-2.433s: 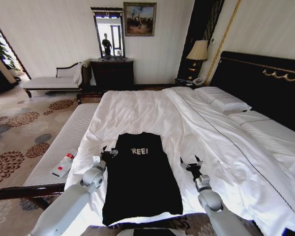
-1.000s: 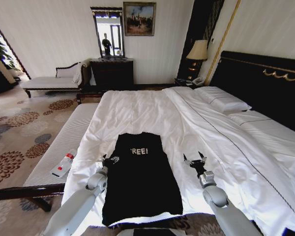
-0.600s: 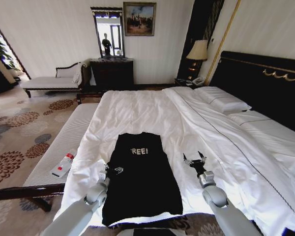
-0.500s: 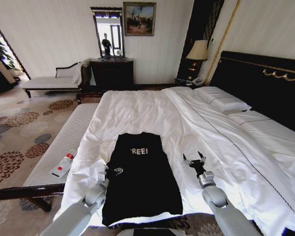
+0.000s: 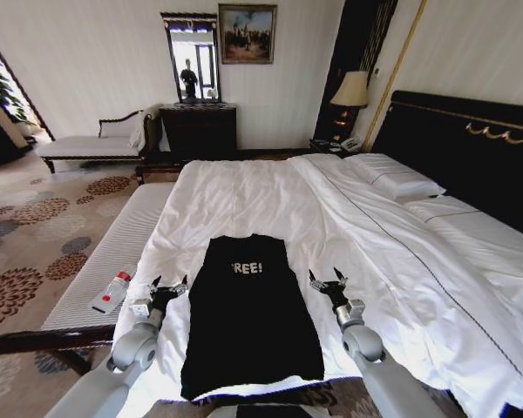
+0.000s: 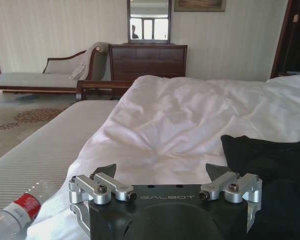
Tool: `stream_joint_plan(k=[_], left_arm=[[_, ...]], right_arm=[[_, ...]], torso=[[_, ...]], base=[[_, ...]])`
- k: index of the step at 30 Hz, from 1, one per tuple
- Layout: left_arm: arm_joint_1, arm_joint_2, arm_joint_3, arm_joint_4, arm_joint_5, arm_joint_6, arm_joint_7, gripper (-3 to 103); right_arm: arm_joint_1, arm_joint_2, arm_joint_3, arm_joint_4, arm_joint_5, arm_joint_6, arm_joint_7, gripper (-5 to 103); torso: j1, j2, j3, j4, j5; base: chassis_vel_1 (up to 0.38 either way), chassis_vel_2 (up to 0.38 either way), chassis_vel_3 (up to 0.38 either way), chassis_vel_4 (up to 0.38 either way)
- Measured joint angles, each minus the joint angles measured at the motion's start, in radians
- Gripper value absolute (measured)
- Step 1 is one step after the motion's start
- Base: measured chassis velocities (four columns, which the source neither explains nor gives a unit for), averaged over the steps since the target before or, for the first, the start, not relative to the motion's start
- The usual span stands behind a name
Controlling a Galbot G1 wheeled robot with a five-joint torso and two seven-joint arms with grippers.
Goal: Fold the clothes on the bed.
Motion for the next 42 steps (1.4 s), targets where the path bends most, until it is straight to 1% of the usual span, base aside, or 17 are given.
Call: stream_joint_plan(k=[3, 6, 8, 16, 19, 21, 22, 23, 24, 26, 28, 30, 31, 34, 35, 38, 42], left_arm=[[0.014, -0.015, -0.046, 0.009, 0.082, 0.036, -0.009, 100], [0.011, -0.018, -0.056, 0.021, 0.094, 0.012, 0.009, 100], [-0.008, -0.012, -0.056, 0.045, 0.08, -0.005, 0.025, 100], [-0.184, 0.016, 0.012, 0.22, 0.02, -0.039, 0.059, 100], [-0.345, -0.015, 0.091, 0.326, -0.037, -0.007, 0.04, 100], [-0.345, -0.015, 0.091, 0.326, -0.037, -0.007, 0.04, 100], [-0.446, -0.029, 0.152, 0.408, -0.099, 0.004, 0.05, 100], [-0.494, -0.034, 0.183, 0.448, -0.138, 0.007, 0.066, 100], [-0.542, -0.036, 0.217, 0.488, -0.18, 0.014, 0.089, 100], [-0.577, -0.036, 0.243, 0.519, -0.211, 0.02, 0.106, 100], [-0.65, -0.04, 0.297, 0.59, -0.267, 0.028, 0.147, 100], [-0.728, -0.053, 0.356, 0.675, -0.324, 0.03, 0.207, 100], [-0.728, -0.053, 0.356, 0.675, -0.324, 0.03, 0.207, 100], [-0.81, -0.087, 0.434, 0.755, -0.386, 0.03, 0.287, 100], [-0.823, -0.098, 0.449, 0.761, -0.4, 0.031, 0.295, 100], [-0.821, -0.111, 0.457, 0.743, -0.418, 0.035, 0.295, 100], [-0.809, -0.115, 0.458, 0.717, -0.421, 0.039, 0.279, 100]], right_arm=[[-0.015, 0.001, 0.003, 0.048, 0.012, -0.066, 0.16, 100], [-0.036, -0.022, 0.021, 0.06, -0.003, -0.074, 0.2, 100], [-0.061, -0.054, 0.044, 0.071, -0.02, -0.08, 0.207, 100], [-0.017, -0.147, 0.06, 0.023, 0.022, -0.086, 0.126, 100], [0.138, -0.2, -0.015, -0.08, 0.159, -0.181, 0.02, 100], [0.138, -0.2, -0.015, -0.08, 0.159, -0.181, 0.02, 100], [0.277, -0.207, -0.107, -0.152, 0.296, -0.258, -0.033, 100], [0.351, -0.197, -0.16, -0.206, 0.377, -0.297, -0.06, 100], [0.437, -0.179, -0.216, -0.271, 0.436, -0.323, -0.093, 100], [0.518, -0.161, -0.256, -0.332, 0.472, -0.336, -0.124, 100], [0.658, -0.11, -0.311, -0.454, 0.522, -0.353, -0.185, 100], [0.765, -0.026, -0.346, -0.6, 0.552, -0.374, -0.269, 100], [0.765, -0.026, -0.346, -0.6, 0.552, -0.374, -0.269, 100], [0.843, 0.073, -0.34, -0.755, 0.554, -0.376, -0.371, 100], [0.854, 0.09, -0.333, -0.793, 0.552, -0.368, -0.383, 100], [0.882, 0.136, -0.313, -0.891, 0.534, -0.342, -0.418, 100], [0.915, 0.169, -0.292, -0.997, 0.495, -0.298, -0.456, 100]], torso=[[0.0, 0.0, 0.0, -0.0003, 0.0007], [0.0, 0.0, 0.0, 0.0, 0.0002], [0.0, 0.0, 0.0, -0.0011, 0.0003], [0.0, 0.0, 0.0, -0.0002, 0.0006], [0.0, 0.0, 0.0, -0.0012, 0.0003], [0.0, 0.0, 0.0, -0.0012, 0.0003], [0.0, 0.0, 0.0, -0.0012, 0.0005], [0.0, 0.0, 0.0, -0.0005, 0.0003], [0.0, 0.0, 0.0, -0.0014, 0.0013], [0.001, -0.001, 0.0, -0.0006, 0.0018], [0.001, 0.0, 0.0, 0.0006, -0.001], [0.001, -0.001, 0.0, 0.0005, 0.0007], [0.001, -0.001, 0.0, 0.0005, 0.0007], [0.001, -0.001, 0.0, 0.0003, 0.0006], [0.001, 0.0, 0.0, -0.0015, 0.0001], [0.0, 0.0, 0.0, -0.002, 0.0003], [0.0, 0.0, 0.0, -0.0001, 0.0005]], base=[[0.0, 0.0, 0.0, 0.0], [0.0, 0.0, 0.0, 0.0], [0.0, 0.0, 0.0, 0.0], [0.0, 0.0, 0.0, 0.0], [0.0, 0.0, 0.0, 0.0], [0.0, 0.0, 0.0, 0.0], [0.0, 0.0, 0.0, 0.0], [0.0, 0.0, 0.0, 0.0], [0.0, 0.0, 0.0, 0.0], [0.0, 0.0, 0.0, 0.0], [0.0, 0.0, 0.0, 0.0], [0.0, 0.0, 0.0, 0.0], [0.0, 0.0, 0.0, 0.0], [0.0, 0.0, 0.0, 0.0], [0.0, 0.0, 0.0, 0.0], [0.0, 0.0, 0.0, 0.0], [0.0, 0.0, 0.0, 0.0]])
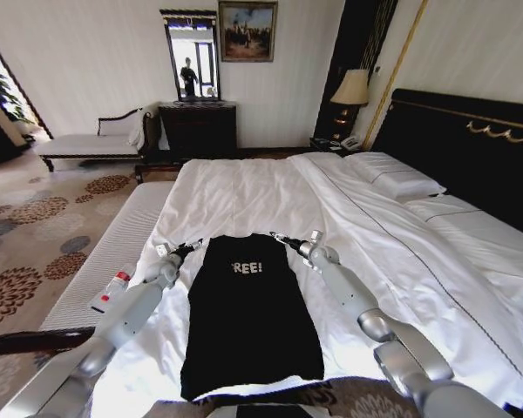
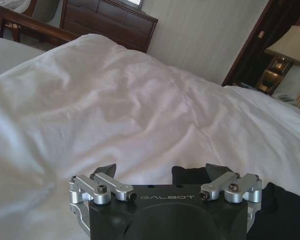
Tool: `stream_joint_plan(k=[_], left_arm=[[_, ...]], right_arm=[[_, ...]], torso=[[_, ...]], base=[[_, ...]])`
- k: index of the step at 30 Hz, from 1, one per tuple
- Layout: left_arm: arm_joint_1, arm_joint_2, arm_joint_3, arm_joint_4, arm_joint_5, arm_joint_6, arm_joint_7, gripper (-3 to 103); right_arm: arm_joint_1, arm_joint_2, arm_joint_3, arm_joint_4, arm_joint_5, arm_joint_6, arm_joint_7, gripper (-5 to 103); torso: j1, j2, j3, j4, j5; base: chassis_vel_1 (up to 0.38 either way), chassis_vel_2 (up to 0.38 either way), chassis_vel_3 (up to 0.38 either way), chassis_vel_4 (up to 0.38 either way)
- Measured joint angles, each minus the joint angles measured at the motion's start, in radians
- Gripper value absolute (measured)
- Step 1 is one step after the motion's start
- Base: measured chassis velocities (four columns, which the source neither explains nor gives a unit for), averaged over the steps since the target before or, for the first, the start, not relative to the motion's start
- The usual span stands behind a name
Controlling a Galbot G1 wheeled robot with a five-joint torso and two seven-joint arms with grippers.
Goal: Fold the clothes on the bed.
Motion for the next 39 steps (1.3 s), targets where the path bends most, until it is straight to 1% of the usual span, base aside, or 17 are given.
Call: stream_joint_plan(k=[2, 3, 5, 6, 12, 15, 21, 25, 28, 30, 32, 35, 39], left_arm=[[0.001, -0.001, -0.001, -0.001, -0.002, 0.001, -0.006, 100], [0.001, -0.001, -0.001, -0.001, -0.002, 0.001, -0.006, 100], [0.0, -0.003, -0.006, 0.004, -0.01, 0.003, -0.011, 100], [0.0, -0.005, -0.01, 0.004, -0.018, 0.005, -0.018, 100], [0.004, -0.005, -0.012, -0.024, -0.024, 0.009, -0.042, 100], [0.005, -0.004, -0.012, -0.032, -0.025, 0.01, -0.048, 100], [0.018, 0.007, -0.018, -0.073, -0.04, 0.015, -0.084, 100], [0.024, 0.017, -0.018, -0.091, -0.043, 0.017, -0.091, 100], [0.026, 0.022, -0.022, -0.099, -0.047, 0.019, -0.094, 100], [0.027, 0.023, -0.025, -0.102, -0.048, 0.019, -0.095, 100], [0.03, 0.023, -0.027, -0.102, -0.048, 0.019, -0.096, 100], [0.034, 0.023, -0.029, -0.107, -0.048, 0.019, -0.097, 100], [0.041, 0.022, -0.03, -0.112, -0.046, 0.019, -0.098, 100]], right_arm=[[0.024, 0.01, 0.008, -0.074, -0.033, 0.025, -0.034, 100], [0.024, 0.01, 0.008, -0.074, -0.033, 0.025, -0.034, 100], [0.033, 0.014, 0.01, -0.11, -0.053, 0.04, -0.056, 100], [0.04, 0.019, 0.014, -0.143, -0.07, 0.056, -0.068, 100], [0.049, 0.024, 0.027, -0.204, -0.111, 0.08, -0.093, 100], [0.049, 0.025, 0.029, -0.211, -0.122, 0.087, -0.094, 100], [0.08, 0.047, 0.049, -0.279, -0.16, 0.108, -0.1, 100], [0.094, 0.061, 0.066, -0.307, -0.166, 0.116, -0.088, 100], [0.095, 0.066, 0.067, -0.312, -0.176, 0.121, -0.075, 100], [0.089, 0.068, 0.064, -0.311, -0.184, 0.142, -0.062, 100], [0.085, 0.07, 0.059, -0.309, -0.203, 0.153, -0.047, 100], [0.079, 0.07, 0.057, -0.304, -0.216, 0.161, -0.041, 100], [0.065, 0.068, 0.057, -0.283, -0.233, 0.155, -0.045, 100]], torso=[[0.0, 0.0, 0.0, 0.0004, -0.0001], [0.0, 0.0, 0.0, 0.0004, -0.0001], [0.0, 0.0, 0.0, 0.0, -0.0002], [0.0, 0.0, 0.0, -0.0006, -0.0002], [0.0, 0.0, 0.0, -0.0006, 0.0], [0.0, 0.0, 0.0, -0.0003, -0.0001], [0.0, 0.0, 0.0, -0.0005, -0.0002], [0.0, 0.0, 0.0, 0.0001, -0.0002], [0.0, 0.0, 0.0, -0.0003, 0.0], [0.0, 0.0, 0.0, -0.0006, -0.0002], [0.0, 0.0, 0.0, -0.0005, -0.0001], [0.0, 0.0, 0.0, -0.0005, -0.0001], [0.0, 0.0, 0.0, -0.0004, -0.0002]], base=[[0.0, 0.0, 0.0, 0.0], [0.0, 0.0, 0.0, 0.0], [0.0, 0.0, 0.0, 0.0], [0.0, 0.0, 0.0, 0.0], [0.0, 0.0, 0.0, 0.0], [0.0, 0.0, 0.0, 0.0], [0.0, 0.0, 0.0, 0.0], [0.0, 0.0, 0.0, 0.0], [0.0, 0.0, 0.0, 0.0], [0.0, 0.0, 0.0, 0.0], [0.0, 0.0, 0.0, 0.0], [0.0, 0.0, 0.0, 0.0], [0.0, 0.0, 0.0, 0.0]])
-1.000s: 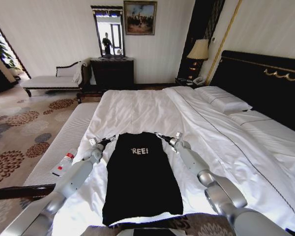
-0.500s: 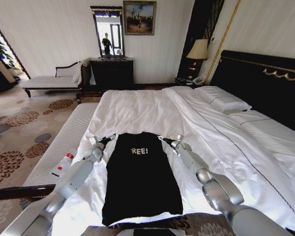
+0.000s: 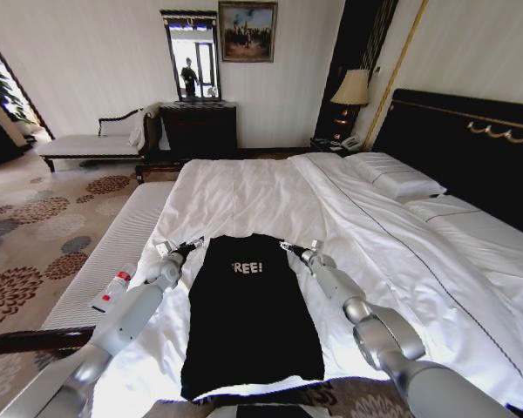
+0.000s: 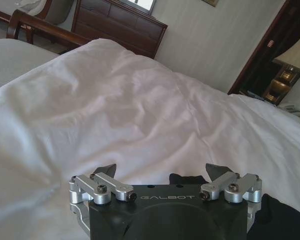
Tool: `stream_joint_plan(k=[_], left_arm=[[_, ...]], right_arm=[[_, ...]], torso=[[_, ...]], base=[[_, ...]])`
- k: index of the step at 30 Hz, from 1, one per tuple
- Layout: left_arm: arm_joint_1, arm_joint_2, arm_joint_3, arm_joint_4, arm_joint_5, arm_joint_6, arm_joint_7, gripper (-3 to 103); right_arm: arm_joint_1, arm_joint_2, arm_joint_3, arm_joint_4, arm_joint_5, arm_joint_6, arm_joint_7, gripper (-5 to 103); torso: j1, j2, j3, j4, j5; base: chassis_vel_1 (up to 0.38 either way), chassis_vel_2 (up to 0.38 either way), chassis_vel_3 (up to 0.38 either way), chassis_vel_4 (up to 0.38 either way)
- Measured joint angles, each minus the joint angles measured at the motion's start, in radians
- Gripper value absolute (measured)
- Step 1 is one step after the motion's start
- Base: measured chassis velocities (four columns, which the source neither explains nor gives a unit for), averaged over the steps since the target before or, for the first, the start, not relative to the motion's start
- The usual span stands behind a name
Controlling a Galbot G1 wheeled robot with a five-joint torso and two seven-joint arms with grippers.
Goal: Fold the clothes on the bed.
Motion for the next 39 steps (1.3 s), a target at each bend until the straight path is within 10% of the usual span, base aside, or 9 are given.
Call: stream_joint_plan(k=[39], left_arm=[[0.021, 0.015, -0.002, -0.03, 0.005, 0.008, -0.005, 100]], right_arm=[[-0.017, 0.023, -0.025, -0.036, 0.049, 0.059, -0.01, 100]], torso=[[0.001, 0.0, 0.0, -0.0001, 0.0]], base=[[-0.037, 0.035, 0.034, -0.034]])
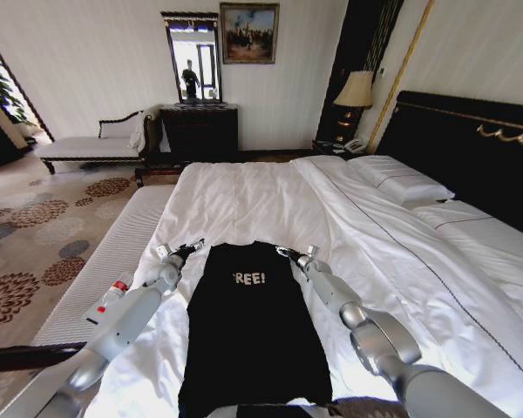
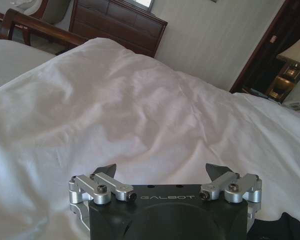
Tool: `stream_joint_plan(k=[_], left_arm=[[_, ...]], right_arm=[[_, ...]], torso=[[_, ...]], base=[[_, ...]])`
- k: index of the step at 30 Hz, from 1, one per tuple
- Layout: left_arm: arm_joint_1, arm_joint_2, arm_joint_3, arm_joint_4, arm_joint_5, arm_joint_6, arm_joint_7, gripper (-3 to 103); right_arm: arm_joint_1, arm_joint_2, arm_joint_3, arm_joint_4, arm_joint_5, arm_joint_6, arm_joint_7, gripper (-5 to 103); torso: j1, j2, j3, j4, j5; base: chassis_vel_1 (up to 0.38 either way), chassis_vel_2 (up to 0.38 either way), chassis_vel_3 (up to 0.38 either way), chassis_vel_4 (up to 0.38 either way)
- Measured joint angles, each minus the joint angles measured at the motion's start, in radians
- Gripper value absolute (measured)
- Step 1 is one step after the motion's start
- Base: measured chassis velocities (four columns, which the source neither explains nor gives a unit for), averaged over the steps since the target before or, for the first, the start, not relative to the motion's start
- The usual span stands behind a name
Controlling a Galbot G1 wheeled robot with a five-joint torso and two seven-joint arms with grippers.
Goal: Fold the clothes on the bed.
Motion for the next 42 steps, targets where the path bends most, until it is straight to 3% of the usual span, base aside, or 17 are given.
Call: stream_joint_plan(k=[3, 12, 14, 17, 19, 23, 24, 25, 27, 34, 40, 42], left_arm=[[0.002, -0.005, 0.0, -0.003, 0.0, 0.0, 0.0, 100], [0.003, -0.017, 0.002, 0.004, -0.01, 0.014, 0.0, 100], [0.003, -0.018, 0.002, 0.005, -0.012, 0.016, 0.0, 100], [-0.003, -0.038, 0.002, 0.034, -0.048, 0.029, -0.011, 100], [-0.004, -0.042, 0.001, 0.039, -0.055, 0.03, -0.012, 100], [-0.012, -0.074, -0.003, 0.066, -0.126, 0.044, -0.023, 100], [-0.012, -0.076, -0.004, 0.066, -0.136, 0.046, -0.025, 100], [-0.012, -0.086, -0.01, 0.067, -0.169, 0.052, -0.032, 100], [-0.012, -0.096, -0.015, 0.072, -0.183, 0.056, -0.034, 100], [-0.045, -0.119, 0.004, 0.154, -0.183, 0.07, 0.009, 98], [-0.094, -0.164, 0.018, 0.294, -0.111, 0.068, 0.096, 97], [-0.112, -0.184, 0.033, 0.322, -0.091, 0.065, 0.12, 90]], right_arm=[[-0.017, -0.008, 0.001, 0.021, 0.029, -0.026, 0.001, 100], [-0.065, -0.021, -0.005, 0.069, 0.067, -0.058, -0.005, 63], [-0.067, -0.021, -0.006, 0.07, 0.067, -0.058, -0.005, 63], [-0.071, -0.025, -0.009, 0.073, 0.078, -0.061, -0.001, 47], [-0.071, -0.026, -0.009, 0.073, 0.079, -0.061, 0.0, 47], [-0.077, -0.034, -0.017, 0.084, 0.091, -0.063, 0.003, 25], [-0.078, -0.035, -0.017, 0.085, 0.092, -0.063, 0.004, 25], [-0.082, -0.039, -0.02, 0.09, 0.098, -0.063, 0.005, 15], [-0.085, -0.042, -0.022, 0.094, 0.103, -0.064, 0.006, 9], [-0.088, -0.053, -0.035, 0.112, 0.119, -0.067, 0.012, 1], [-0.094, -0.066, -0.052, 0.131, 0.129, -0.07, 0.026, 1], [-0.094, -0.072, -0.058, 0.135, 0.134, -0.073, 0.028, 1]], torso=[[0.0, 0.0, 0.0, -0.0002, 0.0], [-0.001, 0.0, 0.0, -0.0001, 0.0], [-0.001, 0.0, 0.0, -0.0001, 0.0], [-0.001, 0.0, 0.0, 0.0001, 0.0001], [-0.001, 0.0, 0.0, 0.0002, 0.0], [-0.001, 0.0, 0.0, 0.0004, 0.0003], [-0.001, 0.0, 0.0, 0.0003, 0.0003], [-0.001, 0.0, 0.0, 0.0003, 0.0004], [-0.001, 0.0, 0.0, 0.0003, 0.0005], [-0.001, 0.0, 0.0, 0.0, 0.0003], [0.0, 0.0, 0.0, 0.0004, 0.0003], [-0.001, 0.0, 0.0, 0.0004, 0.0003]], base=[[0.0, 0.0, 0.0, 0.0], [0.0, 0.0, 0.0, 0.0], [0.0, 0.0, 0.0, 0.0], [0.0, 0.0, 0.0, 0.0], [0.0, 0.0, 0.0, 0.0], [0.0, 0.0, 0.0, 0.0], [0.0, 0.0, 0.0, 0.0], [0.0, 0.0, 0.0, 0.0], [0.0, 0.0, 0.0, 0.0], [0.0, 0.0, 0.0, 0.0], [0.0, 0.0, 0.0, 0.0], [0.0, 0.0, 0.0, 0.0]])
